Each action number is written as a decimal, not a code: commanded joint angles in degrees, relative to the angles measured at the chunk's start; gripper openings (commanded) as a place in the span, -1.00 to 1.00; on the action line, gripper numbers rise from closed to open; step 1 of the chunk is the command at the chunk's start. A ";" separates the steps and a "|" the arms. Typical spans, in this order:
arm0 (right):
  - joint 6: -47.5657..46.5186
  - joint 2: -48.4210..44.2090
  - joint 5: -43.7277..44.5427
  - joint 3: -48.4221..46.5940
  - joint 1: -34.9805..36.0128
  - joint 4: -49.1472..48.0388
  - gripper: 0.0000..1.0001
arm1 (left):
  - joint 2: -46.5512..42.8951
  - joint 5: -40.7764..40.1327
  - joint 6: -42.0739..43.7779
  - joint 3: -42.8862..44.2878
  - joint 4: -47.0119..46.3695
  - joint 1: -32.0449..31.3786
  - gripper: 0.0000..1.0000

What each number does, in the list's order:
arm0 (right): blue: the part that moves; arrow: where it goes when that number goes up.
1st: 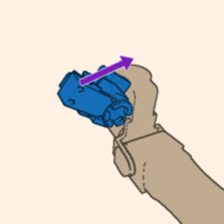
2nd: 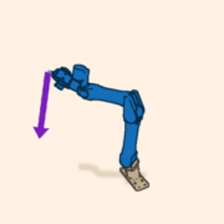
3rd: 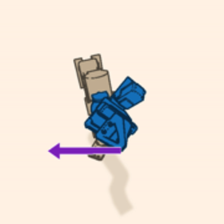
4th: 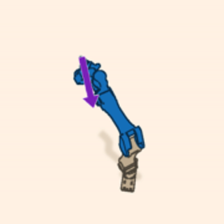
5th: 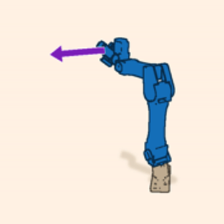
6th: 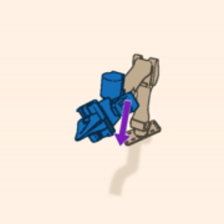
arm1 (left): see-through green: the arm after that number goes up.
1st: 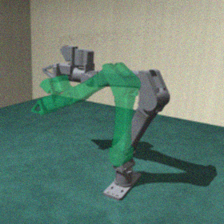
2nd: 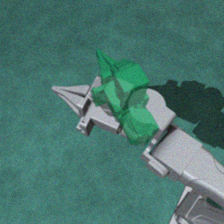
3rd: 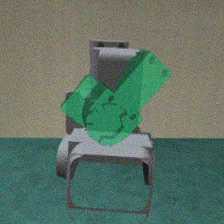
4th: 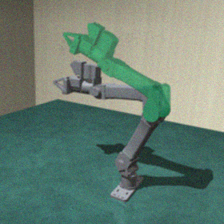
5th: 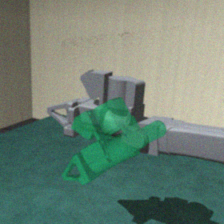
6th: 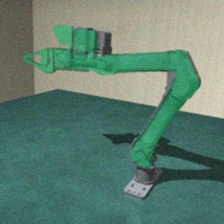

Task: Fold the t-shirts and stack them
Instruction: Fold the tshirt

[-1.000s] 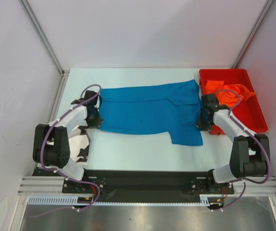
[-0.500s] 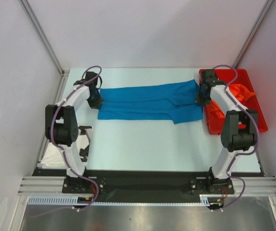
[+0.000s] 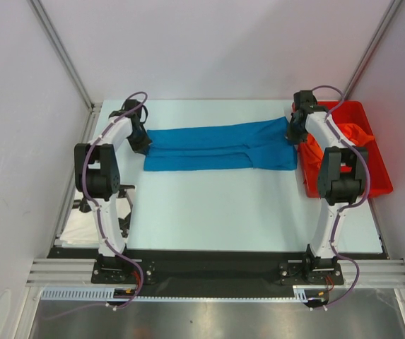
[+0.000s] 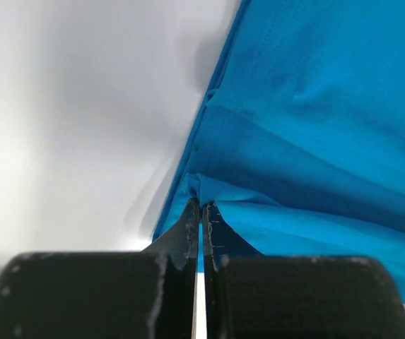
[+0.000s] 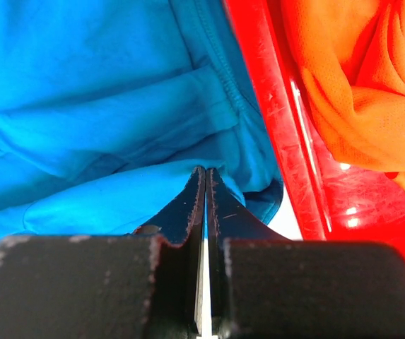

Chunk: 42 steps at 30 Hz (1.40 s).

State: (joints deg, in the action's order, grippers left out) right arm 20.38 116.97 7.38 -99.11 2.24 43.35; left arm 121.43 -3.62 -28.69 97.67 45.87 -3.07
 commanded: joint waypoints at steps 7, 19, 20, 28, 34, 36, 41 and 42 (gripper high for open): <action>-1.40 2.56 -0.61 -4.77 -1.62 1.38 -1.00 | 3.46 0.63 1.44 8.15 2.38 0.35 -1.00; -1.05 6.87 -2.28 -8.91 -1.71 2.09 -1.00 | 6.72 -0.16 0.91 11.31 3.52 0.35 -0.99; -1.05 7.04 -2.37 -9.52 -1.71 2.26 -1.00 | 6.81 -0.16 0.91 11.58 3.61 0.43 -0.99; -1.22 9.24 -2.02 -12.33 -1.80 2.79 -1.00 | 8.56 -0.78 0.91 14.91 4.67 0.43 -0.99; -1.75 10.30 -2.19 -13.30 -1.80 2.88 -0.94 | 9.53 -1.57 0.39 16.15 5.63 0.43 -0.77; -1.92 10.39 -2.45 -14.00 -1.80 3.57 -0.72 | 8.74 -2.53 0.39 16.06 6.16 0.43 -0.42; -0.61 6.18 -0.43 -15.24 -1.71 8.23 -0.16 | 1.64 -12.10 2.23 14.93 9.15 -1.23 0.19; -0.95 3.38 -0.26 -14.45 -1.63 8.06 -0.05 | -0.21 -13.16 3.54 11.96 7.33 -1.93 0.31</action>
State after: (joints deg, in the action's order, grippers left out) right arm 19.49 126.69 5.65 -112.22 0.82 48.53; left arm 129.84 -9.26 -27.55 110.98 53.06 -3.60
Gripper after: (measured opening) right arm 0.432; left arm 0.609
